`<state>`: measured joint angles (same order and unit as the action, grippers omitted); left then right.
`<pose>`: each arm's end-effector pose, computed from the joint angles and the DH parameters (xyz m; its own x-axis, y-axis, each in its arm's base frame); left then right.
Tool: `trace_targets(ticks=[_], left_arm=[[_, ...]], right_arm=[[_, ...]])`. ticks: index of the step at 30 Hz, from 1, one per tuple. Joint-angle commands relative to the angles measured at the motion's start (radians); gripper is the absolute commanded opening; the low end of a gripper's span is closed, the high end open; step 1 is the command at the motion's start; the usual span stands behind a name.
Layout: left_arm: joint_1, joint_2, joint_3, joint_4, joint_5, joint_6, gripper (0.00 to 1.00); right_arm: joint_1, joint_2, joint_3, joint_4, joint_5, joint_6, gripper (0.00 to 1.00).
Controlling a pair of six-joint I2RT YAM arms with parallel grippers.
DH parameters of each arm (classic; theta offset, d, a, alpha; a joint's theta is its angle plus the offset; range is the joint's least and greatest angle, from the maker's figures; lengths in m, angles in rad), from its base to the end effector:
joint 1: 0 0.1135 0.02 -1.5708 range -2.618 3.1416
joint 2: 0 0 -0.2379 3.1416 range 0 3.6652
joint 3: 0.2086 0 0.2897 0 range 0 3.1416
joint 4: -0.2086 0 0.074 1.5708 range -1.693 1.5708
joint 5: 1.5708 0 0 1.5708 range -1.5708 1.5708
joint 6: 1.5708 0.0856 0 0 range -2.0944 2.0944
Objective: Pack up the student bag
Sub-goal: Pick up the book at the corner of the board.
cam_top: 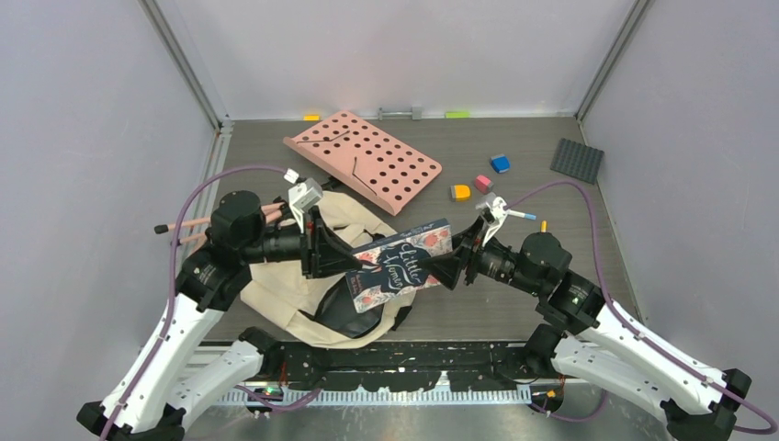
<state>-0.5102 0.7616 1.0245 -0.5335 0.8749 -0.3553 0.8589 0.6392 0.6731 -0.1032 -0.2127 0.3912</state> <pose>0.1687 -0.1697 0.3748 -0.5521 0.0534 -0.8321 0.8174 0.2313 -0.5275 0.1611 0.2144 0.3141 -0.3765 0.1342 -0.9167 -0.7941 0.4629 0.3939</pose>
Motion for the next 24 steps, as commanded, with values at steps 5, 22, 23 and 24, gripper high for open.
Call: trace_targets(ticks=[5,22,23,24], left_arm=[[-0.004,0.001,0.046,0.145,0.053,-0.022,0.0],[-0.031,0.1,-0.067,-0.218,-0.517,0.228,0.94],[-0.035,0.097,-0.078,-0.212,-0.493,0.227,0.95],[-0.039,0.091,-0.092,-0.203,-0.479,0.217,0.96]], right_arm=[[-0.001,-0.065,-0.029,0.137,-0.047,0.066,0.17],[-0.001,-0.13,-0.064,0.152,0.375,0.132,0.0],[-0.001,-0.13,-0.063,0.152,0.378,0.129,0.0],[-0.001,-0.129,-0.062,0.151,0.383,0.127,0.0]])
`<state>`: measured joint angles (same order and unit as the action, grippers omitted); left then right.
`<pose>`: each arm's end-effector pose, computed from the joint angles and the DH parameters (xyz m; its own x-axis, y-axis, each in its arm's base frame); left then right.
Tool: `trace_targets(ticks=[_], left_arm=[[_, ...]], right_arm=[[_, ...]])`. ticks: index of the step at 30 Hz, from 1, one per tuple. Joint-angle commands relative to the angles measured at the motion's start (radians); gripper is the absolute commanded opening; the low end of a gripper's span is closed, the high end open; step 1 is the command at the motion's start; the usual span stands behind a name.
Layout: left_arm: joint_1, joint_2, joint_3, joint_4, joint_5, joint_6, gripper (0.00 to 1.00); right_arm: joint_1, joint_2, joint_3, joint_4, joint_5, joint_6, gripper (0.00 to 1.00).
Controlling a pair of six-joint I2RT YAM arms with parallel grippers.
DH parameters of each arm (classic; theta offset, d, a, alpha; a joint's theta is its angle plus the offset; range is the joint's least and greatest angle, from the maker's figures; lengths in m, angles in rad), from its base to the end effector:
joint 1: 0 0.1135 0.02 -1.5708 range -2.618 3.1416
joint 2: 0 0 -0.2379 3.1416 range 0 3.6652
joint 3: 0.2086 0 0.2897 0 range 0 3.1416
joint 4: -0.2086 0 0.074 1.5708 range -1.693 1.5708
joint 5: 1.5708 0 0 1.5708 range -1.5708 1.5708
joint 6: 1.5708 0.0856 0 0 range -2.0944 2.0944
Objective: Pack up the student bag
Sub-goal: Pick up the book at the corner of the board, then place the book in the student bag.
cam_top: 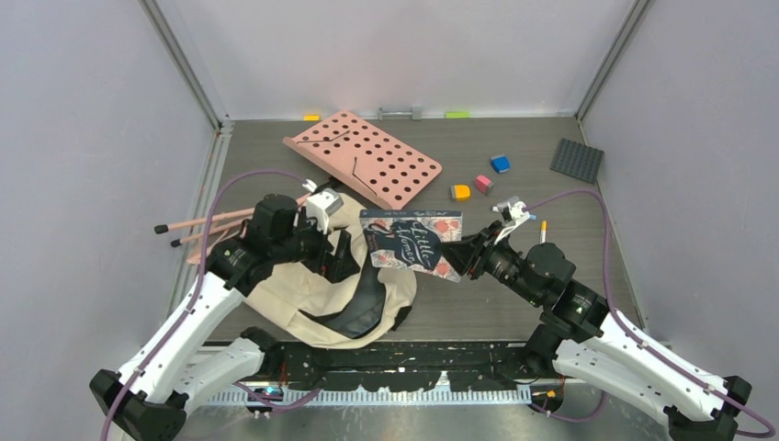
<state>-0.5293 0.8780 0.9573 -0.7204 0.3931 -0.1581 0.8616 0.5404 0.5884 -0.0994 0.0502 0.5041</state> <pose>0.2152 -0.1639 0.2873 -0.6249 0.1971 -0.7554 0.6410 0.6818 -0.3524 0.1696 0.1911 0.3012 -0.3796 0.2984 -0.8757 -0.6189 0.6216 0.4801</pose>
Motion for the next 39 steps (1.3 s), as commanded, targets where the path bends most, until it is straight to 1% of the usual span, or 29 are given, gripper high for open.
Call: trace_targets(ticks=[1,3,6,9,11,14,17,21,23,24,26,27,29,30,32,33,35,37,39], left_arm=[[-0.022,-0.026,-0.037,-0.01,0.011,0.012,0.97],[-0.028,-0.022,-0.065,-0.006,-0.003,0.002,0.98],[-0.038,0.003,-0.095,-0.014,-0.098,-0.022,0.98],[-0.05,0.049,-0.095,-0.012,-0.137,-0.05,0.99],[-0.06,0.08,-0.09,0.017,-0.127,-0.08,1.0],[-0.083,0.119,-0.085,0.085,-0.075,-0.127,1.0],[-0.122,0.15,-0.084,0.134,-0.088,-0.153,1.0],[-0.161,0.204,-0.073,0.139,-0.181,-0.167,1.0],[-0.185,0.236,-0.057,0.118,-0.255,-0.167,1.0],[-0.193,0.251,-0.041,0.101,-0.301,-0.167,0.94],[-0.196,0.279,-0.007,0.049,-0.376,-0.166,0.73],[-0.196,0.287,0.014,0.019,-0.424,-0.163,0.58],[-0.196,0.286,0.044,-0.02,-0.473,-0.152,0.26],[-0.197,0.277,0.057,-0.027,-0.496,-0.147,0.16],[-0.196,0.245,0.083,-0.037,-0.534,-0.135,0.03],[-0.197,0.23,0.1,-0.044,-0.552,-0.123,0.01],[-0.196,0.203,0.136,-0.056,-0.582,-0.098,0.0],[-0.196,0.182,0.176,-0.059,-0.615,-0.076,0.0],[-0.196,0.165,0.212,-0.043,-0.629,-0.044,0.0]], right_arm=[[-0.003,-0.029,0.023,0.147,0.122,0.013,0.0],[-0.004,-0.023,0.022,0.151,0.127,0.012,0.0],[-0.003,-0.016,0.02,0.159,0.128,0.014,0.0],[-0.003,-0.01,0.018,0.165,0.132,0.017,0.0],[-0.003,-0.006,0.019,0.169,0.131,0.017,0.01],[-0.003,0.0,0.02,0.167,0.136,0.015,0.0],[-0.004,0.003,0.021,0.159,0.142,0.013,0.0],[-0.004,0.007,0.019,0.157,0.157,0.008,0.0],[-0.004,0.008,0.019,0.156,0.166,0.008,0.0],[-0.003,0.009,0.019,0.155,0.17,0.01,0.0],[-0.003,0.006,0.023,0.139,0.19,0.014,0.0],[-0.003,0.001,0.03,0.116,0.217,0.017,0.0],[-0.003,-0.01,0.044,0.052,0.273,0.03,0.01],[-0.003,-0.014,0.049,0.03,0.299,0.044,0.01],[-0.004,-0.025,0.067,-0.041,0.367,0.073,0.01],[-0.004,-0.029,0.082,-0.094,0.401,0.099,0.01],[-0.004,-0.029,0.108,-0.18,0.423,0.139,0.01],[-0.003,-0.015,0.133,-0.253,0.415,0.196,0.01],[-0.003,0.006,0.15,-0.294,0.367,0.251,0.01]])
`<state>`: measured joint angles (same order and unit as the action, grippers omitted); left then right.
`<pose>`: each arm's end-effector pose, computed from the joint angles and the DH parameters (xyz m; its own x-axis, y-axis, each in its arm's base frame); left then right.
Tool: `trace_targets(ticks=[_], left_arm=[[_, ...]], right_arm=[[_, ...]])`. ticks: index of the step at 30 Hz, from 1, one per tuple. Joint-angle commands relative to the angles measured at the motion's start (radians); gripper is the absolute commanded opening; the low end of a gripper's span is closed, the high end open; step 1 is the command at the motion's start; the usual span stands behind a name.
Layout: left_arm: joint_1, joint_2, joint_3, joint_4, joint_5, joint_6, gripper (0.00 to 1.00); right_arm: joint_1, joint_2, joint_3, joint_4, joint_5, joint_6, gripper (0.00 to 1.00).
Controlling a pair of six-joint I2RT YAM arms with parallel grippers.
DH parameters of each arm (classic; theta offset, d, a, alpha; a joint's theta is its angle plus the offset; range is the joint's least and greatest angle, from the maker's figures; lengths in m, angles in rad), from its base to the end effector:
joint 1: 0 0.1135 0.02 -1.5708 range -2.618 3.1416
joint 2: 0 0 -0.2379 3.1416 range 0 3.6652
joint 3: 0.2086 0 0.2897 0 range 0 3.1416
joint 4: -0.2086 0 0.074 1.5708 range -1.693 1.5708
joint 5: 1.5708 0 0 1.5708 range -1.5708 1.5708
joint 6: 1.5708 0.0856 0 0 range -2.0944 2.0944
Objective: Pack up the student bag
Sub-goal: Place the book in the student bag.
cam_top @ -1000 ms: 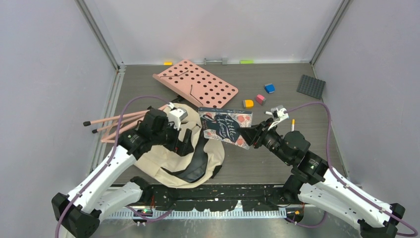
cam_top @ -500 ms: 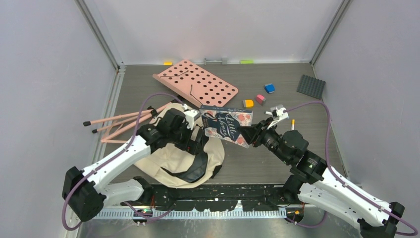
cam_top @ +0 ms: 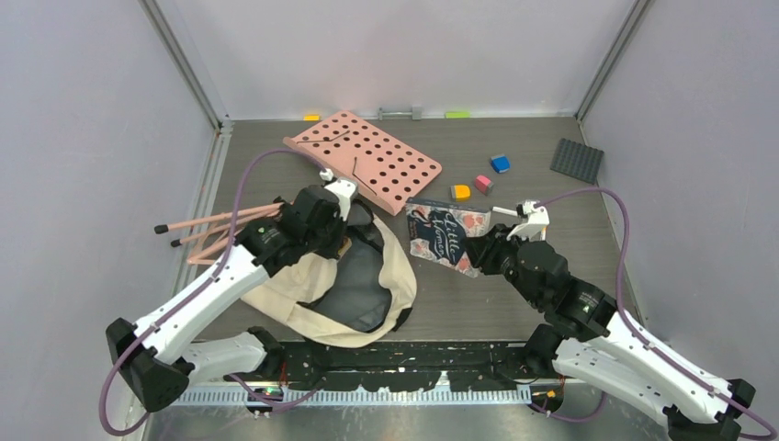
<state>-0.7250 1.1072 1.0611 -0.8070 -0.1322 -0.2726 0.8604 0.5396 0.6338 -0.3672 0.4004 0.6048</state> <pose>0.2350 -0.1931 0.2535 -0.7025 0.2659 -0.6601 0.4188 0.9044 -0.0814 0.1815 0.1599 0.2809 -0.4024 0.3351 -0.8519 -0.2730 0.8443 0.4611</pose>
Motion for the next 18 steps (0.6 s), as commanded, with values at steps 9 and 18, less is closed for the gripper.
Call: trace_targets(ticks=[9,18], left_arm=[[-0.001,-0.103,0.128,0.198,-0.028,0.245,0.0],[-0.001,-0.125,0.01,0.259,-0.04,0.283,0.0]], right_arm=[[0.049,0.196,0.055,0.231,-0.298,0.44,0.01],[0.28,0.397,0.178,0.29,-0.113,0.411,0.01]])
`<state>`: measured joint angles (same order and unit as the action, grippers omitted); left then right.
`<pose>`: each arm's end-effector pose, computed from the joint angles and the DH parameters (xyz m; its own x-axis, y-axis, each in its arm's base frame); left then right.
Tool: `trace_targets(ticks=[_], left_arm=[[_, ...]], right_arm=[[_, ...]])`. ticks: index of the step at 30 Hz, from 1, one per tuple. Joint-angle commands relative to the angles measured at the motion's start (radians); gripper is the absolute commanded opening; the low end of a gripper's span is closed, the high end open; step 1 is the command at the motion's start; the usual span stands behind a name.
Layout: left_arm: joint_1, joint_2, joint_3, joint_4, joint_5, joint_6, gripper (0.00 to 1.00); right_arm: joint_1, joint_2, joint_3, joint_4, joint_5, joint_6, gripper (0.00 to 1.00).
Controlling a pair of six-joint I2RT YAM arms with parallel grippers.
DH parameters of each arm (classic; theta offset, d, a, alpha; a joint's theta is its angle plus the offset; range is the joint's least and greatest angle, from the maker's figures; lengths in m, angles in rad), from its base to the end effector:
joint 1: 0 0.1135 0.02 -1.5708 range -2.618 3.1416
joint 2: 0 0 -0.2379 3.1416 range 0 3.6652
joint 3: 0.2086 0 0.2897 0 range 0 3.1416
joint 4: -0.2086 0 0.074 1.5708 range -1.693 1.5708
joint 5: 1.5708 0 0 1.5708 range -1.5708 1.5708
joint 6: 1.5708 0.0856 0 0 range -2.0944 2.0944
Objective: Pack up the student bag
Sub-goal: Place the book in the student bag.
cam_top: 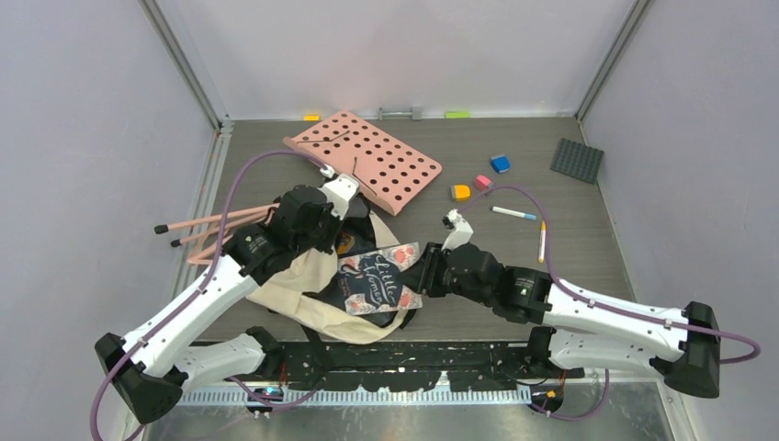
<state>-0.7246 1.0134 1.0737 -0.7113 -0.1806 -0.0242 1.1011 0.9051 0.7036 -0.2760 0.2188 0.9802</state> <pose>0.2343 -0.1869 0.2965 -0.4668 0.3814 -0.7979 0.5339 0.8408 0.0896 0.1536 0.2615 0.2303 -0.7664 0.2816 -0.5774 -0.2633 0.6821 0.6822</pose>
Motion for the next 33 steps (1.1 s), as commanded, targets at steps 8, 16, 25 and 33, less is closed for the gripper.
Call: trace_targets(ticks=[8,16,25,33], left_arm=[[-0.001,-0.079,-0.038,0.201,0.007,0.031,0.0],[-0.001,-0.13,-0.073,0.242,0.02,0.03,0.0],[-0.001,-0.117,-0.073,0.239,0.043,0.031,0.0],[-0.001,-0.115,-0.077,0.241,0.055,0.031,0.0]], right_arm=[[0.048,0.199,0.107,0.34,0.211,0.148,0.01],[0.047,0.312,0.111,0.563,0.247,0.212,0.01],[0.048,0.507,0.186,0.632,0.28,0.243,0.01],[0.057,0.774,0.224,0.716,0.319,0.361,0.02]])
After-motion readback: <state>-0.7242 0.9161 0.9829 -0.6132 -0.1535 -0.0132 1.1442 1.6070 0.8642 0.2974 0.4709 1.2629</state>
